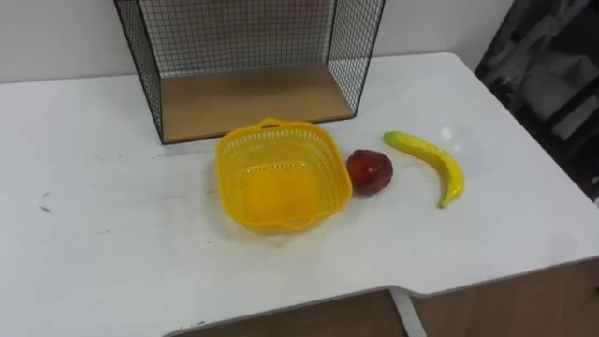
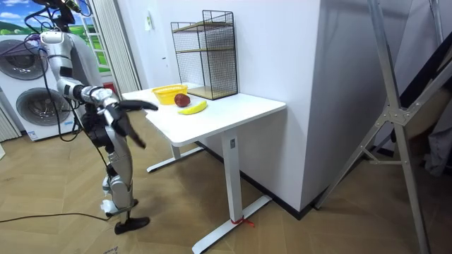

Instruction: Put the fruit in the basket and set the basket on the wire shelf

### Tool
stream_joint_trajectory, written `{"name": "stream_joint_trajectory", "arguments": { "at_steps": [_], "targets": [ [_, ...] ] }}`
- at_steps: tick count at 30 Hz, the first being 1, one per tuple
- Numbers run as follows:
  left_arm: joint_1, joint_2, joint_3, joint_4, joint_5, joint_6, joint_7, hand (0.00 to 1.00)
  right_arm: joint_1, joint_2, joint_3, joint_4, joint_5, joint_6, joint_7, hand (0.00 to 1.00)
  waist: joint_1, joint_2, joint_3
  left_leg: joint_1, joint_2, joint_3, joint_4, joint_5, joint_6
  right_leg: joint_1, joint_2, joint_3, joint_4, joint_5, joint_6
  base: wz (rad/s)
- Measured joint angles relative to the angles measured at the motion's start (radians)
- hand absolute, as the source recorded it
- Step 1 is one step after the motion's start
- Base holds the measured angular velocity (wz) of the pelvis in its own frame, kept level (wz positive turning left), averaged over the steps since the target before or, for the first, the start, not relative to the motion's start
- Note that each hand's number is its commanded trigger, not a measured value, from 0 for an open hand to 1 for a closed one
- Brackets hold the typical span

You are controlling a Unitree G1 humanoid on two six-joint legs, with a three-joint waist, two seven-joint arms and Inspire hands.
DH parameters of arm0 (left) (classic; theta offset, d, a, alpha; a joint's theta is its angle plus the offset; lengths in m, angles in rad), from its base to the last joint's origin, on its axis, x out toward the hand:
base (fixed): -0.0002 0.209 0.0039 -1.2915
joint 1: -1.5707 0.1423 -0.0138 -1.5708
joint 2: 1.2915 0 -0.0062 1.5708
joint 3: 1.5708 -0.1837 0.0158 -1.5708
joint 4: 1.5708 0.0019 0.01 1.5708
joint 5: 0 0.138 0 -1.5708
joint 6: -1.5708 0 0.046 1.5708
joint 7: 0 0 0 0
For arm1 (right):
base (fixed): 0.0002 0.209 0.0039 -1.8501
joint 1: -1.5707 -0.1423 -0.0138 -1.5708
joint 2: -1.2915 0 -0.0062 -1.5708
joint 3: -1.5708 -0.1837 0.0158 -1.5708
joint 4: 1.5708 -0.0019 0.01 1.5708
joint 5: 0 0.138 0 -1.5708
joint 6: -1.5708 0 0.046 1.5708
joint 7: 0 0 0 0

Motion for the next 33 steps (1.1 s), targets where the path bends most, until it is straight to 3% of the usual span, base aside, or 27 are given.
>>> {"name": "stream_joint_trajectory", "arguments": {
  "at_steps": [7, 13, 18, 33],
  "targets": [
    [0.006, 0.013, -0.003, -0.010, 0.000, -0.007, 0.001, 0.00, -0.022, -0.018, 0.091, -0.089, -0.223, 0.000, 0.039, 0.00, 0.009, 0.002, 0.0001, 0.000, 0.003, 0.000, -0.014, 0.000, 0.000, -0.008, 0.000, -0.001, -0.002, 0.001, -0.001, 0.00],
    [0.000, 0.014, -0.012, -0.007, 0.000, -0.008, 0.000, 0.00, -0.023, -0.047, 0.212, -0.179, -0.355, 0.002, 0.154, 0.00, 0.028, 0.004, 0.0007, 0.001, 0.005, 0.000, -0.014, 0.000, 0.000, -0.007, -0.001, -0.005, -0.002, 0.003, -0.004, -0.01],
    [-0.001, 0.016, -0.059, 0.001, 0.000, -0.013, 0.000, 0.00, -0.038, -0.055, 0.282, -0.191, -0.392, 0.003, 0.269, 0.00, 0.043, 0.006, 0.0019, 0.003, 0.008, -0.001, -0.014, 0.000, 0.000, -0.006, 0.000, -0.015, -0.002, 0.008, -0.006, 0.04],
    [-0.014, 0.026, -0.071, 0.035, 0.001, -0.018, 0.000, 0.00, -0.083, -0.058, 0.369, -0.176, -0.540, 0.011, 0.544, 0.00, 0.086, -0.005, 0.0060, 0.000, 0.010, -0.028, -0.010, 0.003, 0.005, 0.011, 0.000, -0.044, -0.019, 0.015, -0.009, 0.06]
  ]
}}
